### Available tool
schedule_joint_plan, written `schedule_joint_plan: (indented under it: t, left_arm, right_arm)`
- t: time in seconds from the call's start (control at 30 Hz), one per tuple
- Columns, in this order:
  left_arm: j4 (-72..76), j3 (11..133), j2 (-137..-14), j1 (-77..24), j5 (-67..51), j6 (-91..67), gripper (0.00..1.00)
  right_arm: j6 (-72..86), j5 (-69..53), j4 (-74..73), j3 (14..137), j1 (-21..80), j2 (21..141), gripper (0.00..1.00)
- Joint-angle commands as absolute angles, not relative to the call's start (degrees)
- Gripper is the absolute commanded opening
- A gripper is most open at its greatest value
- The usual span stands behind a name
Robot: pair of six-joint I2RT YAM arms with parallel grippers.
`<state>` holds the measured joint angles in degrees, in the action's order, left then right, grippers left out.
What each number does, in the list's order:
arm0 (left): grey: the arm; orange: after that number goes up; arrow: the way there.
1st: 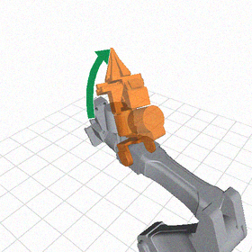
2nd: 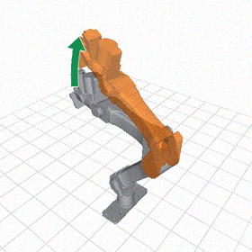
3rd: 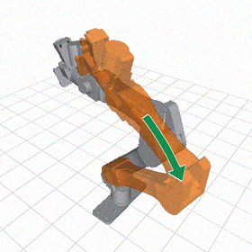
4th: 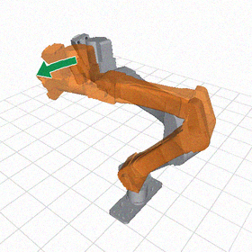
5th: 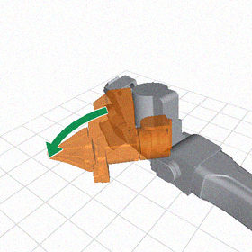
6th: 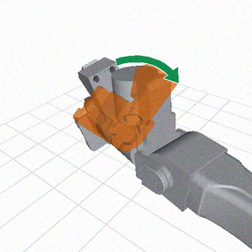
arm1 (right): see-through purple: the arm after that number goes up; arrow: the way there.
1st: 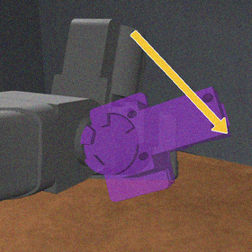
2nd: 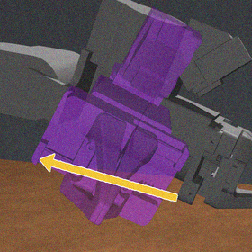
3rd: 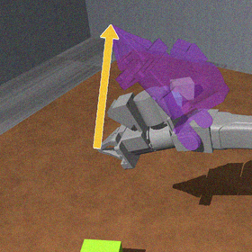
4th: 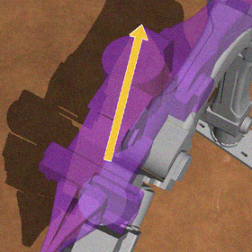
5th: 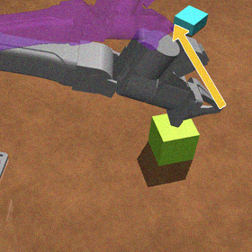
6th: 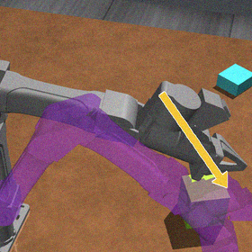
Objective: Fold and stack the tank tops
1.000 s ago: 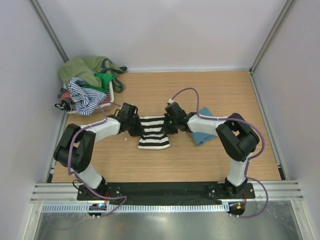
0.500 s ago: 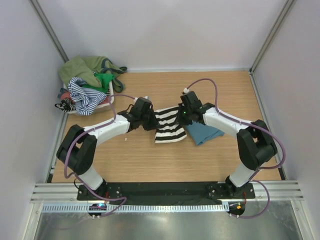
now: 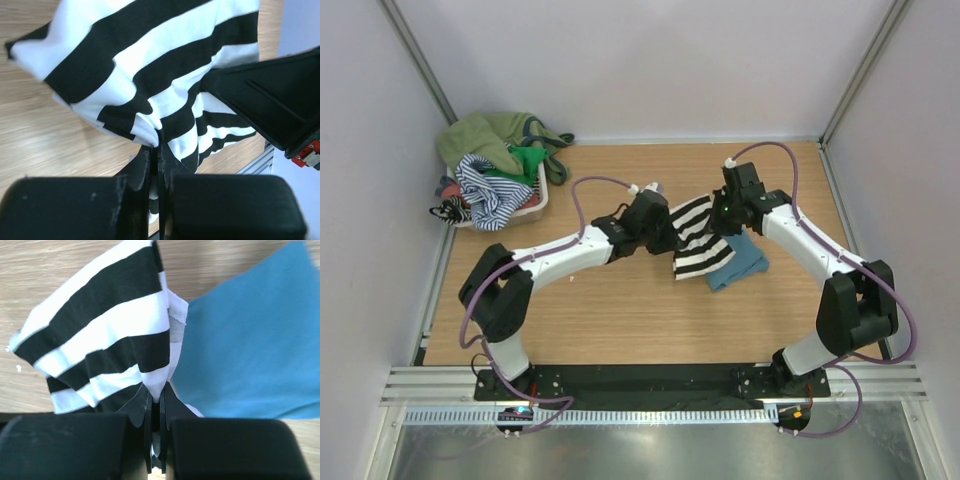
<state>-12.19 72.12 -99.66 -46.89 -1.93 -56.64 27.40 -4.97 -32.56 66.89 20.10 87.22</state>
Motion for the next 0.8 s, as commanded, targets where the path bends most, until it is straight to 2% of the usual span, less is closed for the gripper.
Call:
schedule_joint_plan:
  t: [0.0,0.33,0.77]
  left_arm:
    - [-10.5,77.8,-103.1,-51.3,-0.5,-58.3,0.00]
    - [-11.6,88.9,-113.6,-55.2,2.4,-58.2,0.00]
    - [-12.0,92.3,-117.7,-56.2,1.8,-58.7,0.00]
  right_arm:
    - [22.0,-0.6,-37.4,71.2,19.1,85.5,0.01]
    - [19.1,3.1,-39.1,71.2,13.7,87.3,0.01]
    - [17.9,0.8,-37.0,71.2,10.4,92.2,0.01]
